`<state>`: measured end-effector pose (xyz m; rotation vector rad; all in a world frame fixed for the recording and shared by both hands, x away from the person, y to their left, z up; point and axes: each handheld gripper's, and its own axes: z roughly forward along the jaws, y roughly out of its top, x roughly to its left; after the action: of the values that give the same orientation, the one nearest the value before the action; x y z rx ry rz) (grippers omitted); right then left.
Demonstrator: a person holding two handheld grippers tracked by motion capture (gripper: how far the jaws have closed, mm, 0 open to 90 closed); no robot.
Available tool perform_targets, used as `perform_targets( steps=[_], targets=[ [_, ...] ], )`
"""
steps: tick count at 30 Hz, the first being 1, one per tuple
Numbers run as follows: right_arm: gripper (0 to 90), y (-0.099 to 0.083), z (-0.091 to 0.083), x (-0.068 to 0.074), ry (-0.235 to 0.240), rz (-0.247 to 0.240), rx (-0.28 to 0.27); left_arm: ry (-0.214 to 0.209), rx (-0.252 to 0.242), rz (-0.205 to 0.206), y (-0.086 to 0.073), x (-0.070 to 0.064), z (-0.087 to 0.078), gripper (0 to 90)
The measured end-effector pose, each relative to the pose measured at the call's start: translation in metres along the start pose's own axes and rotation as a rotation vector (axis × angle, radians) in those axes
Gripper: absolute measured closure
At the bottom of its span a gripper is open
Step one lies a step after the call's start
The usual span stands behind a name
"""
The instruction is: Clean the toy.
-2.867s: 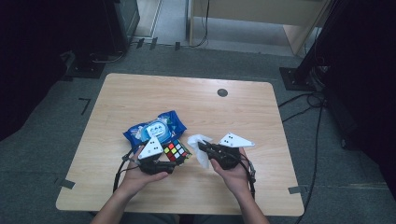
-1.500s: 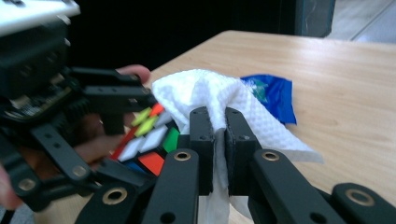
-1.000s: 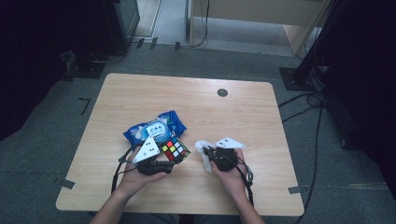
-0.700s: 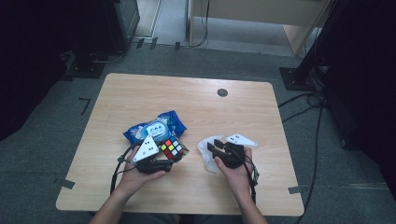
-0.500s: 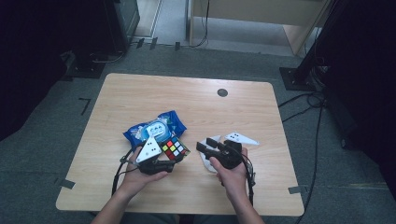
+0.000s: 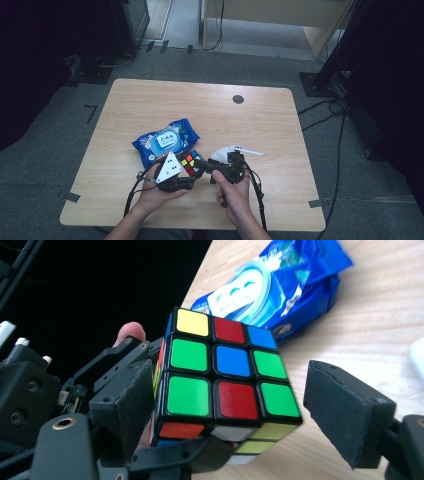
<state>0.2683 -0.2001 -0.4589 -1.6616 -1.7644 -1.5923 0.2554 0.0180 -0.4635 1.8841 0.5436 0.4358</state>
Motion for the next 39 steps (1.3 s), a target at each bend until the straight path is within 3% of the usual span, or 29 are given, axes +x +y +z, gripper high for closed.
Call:
perform_targets(
  steps=[5,7,9,10,11,12,15,17,18,20,23,24,25,26,27,30,33,34,35,36,37,39],
  targets=[
    [31.8,-0.001,-0.002,0.001,0.018,-0.002,-0.015,-0.014,-0.001,-0.015,-0.001,0.001,0.0,34.2],
    [34.5,0.001,-0.006,0.003,0.005,-0.035,-0.04,-0.015,0.018,-0.005,-0.002,0.001,0.001,34.1],
    [34.6,0.001,-0.007,0.008,-0.04,-0.103,-0.036,-0.007,0.042,-0.002,-0.001,-0.001,0.003,34.1],
    [34.6,0.001,-0.007,0.008,-0.04,-0.103,-0.036,-0.007,0.042,-0.002,-0.001,-0.001,0.003,34.1],
    [34.6,-0.002,-0.006,0.015,-0.106,-0.215,-0.043,-0.006,0.058,-0.004,-0.001,-0.002,0.005,34.1],
    [34.6,-0.003,-0.005,0.018,-0.13,-0.253,-0.041,-0.006,0.058,-0.004,-0.001,-0.002,0.005,34.1],
    [34.7,-0.01,-0.002,0.034,-0.244,-0.428,-0.041,-0.002,0.065,-0.002,-0.001,-0.003,0.005,33.9],
    [34.6,-0.012,-0.001,0.042,-0.286,-0.504,-0.04,-0.006,0.063,-0.004,-0.001,-0.003,0.005,33.6],
    [34.6,-0.012,-0.001,0.042,-0.286,-0.504,-0.04,-0.006,0.063,-0.005,-0.001,-0.003,0.005,33.6],
    [34.7,-0.014,0.0,0.047,-0.313,-0.558,-0.031,-0.006,0.061,-0.01,-0.001,-0.003,0.005,33.3],
    [34.5,-0.013,0.001,0.048,-0.312,-0.577,-0.022,0.01,0.059,0.002,-0.001,-0.004,0.004,34.0],
    [33.0,-0.01,-0.001,0.045,-0.265,-0.567,-0.028,0.003,0.051,-0.008,0.0,-0.002,0.002,34.2],
    [33.0,-0.01,-0.001,0.045,-0.265,-0.567,-0.028,0.003,0.051,-0.008,0.0,-0.002,0.002,34.3],
    [25.9,-0.004,-0.008,0.043,-0.197,-0.534,-0.055,0.008,0.042,-0.041,0.0,0.003,0.0,34.3],
    [25.9,-0.004,-0.008,0.043,-0.197,-0.534,-0.055,0.008,0.042,-0.041,0.0,0.003,0.0,34.3],
    [24.3,0.006,-0.026,0.035,-0.17,-0.513,-0.119,0.025,0.029,-0.101,-0.001,0.019,-0.008,34.3],
    [26.1,0.009,-0.031,0.03,-0.171,-0.509,-0.131,0.039,0.017,-0.117,-0.001,0.026,-0.012,34.3],
    [28.4,0.012,-0.034,0.026,-0.183,-0.514,-0.134,0.042,0.008,-0.123,-0.001,0.03,-0.015,34.3],
    [34.4,0.016,-0.038,0.016,-0.26,-0.556,-0.147,0.045,0.003,-0.128,-0.001,0.031,-0.017,34.3],
    [34.4,0.016,-0.038,0.016,-0.26,-0.556,-0.147,0.047,-0.002,-0.128,-0.001,0.033,-0.018,34.3],
    [38.4,0.019,-0.037,0.003,-0.341,-0.59,-0.126,0.048,-0.004,-0.13,-0.001,0.035,-0.02,34.3],
    [40.6,0.019,-0.036,-0.003,-0.356,-0.593,-0.112,0.049,-0.005,-0.135,-0.001,0.035,-0.02,34.3]
  ],
)
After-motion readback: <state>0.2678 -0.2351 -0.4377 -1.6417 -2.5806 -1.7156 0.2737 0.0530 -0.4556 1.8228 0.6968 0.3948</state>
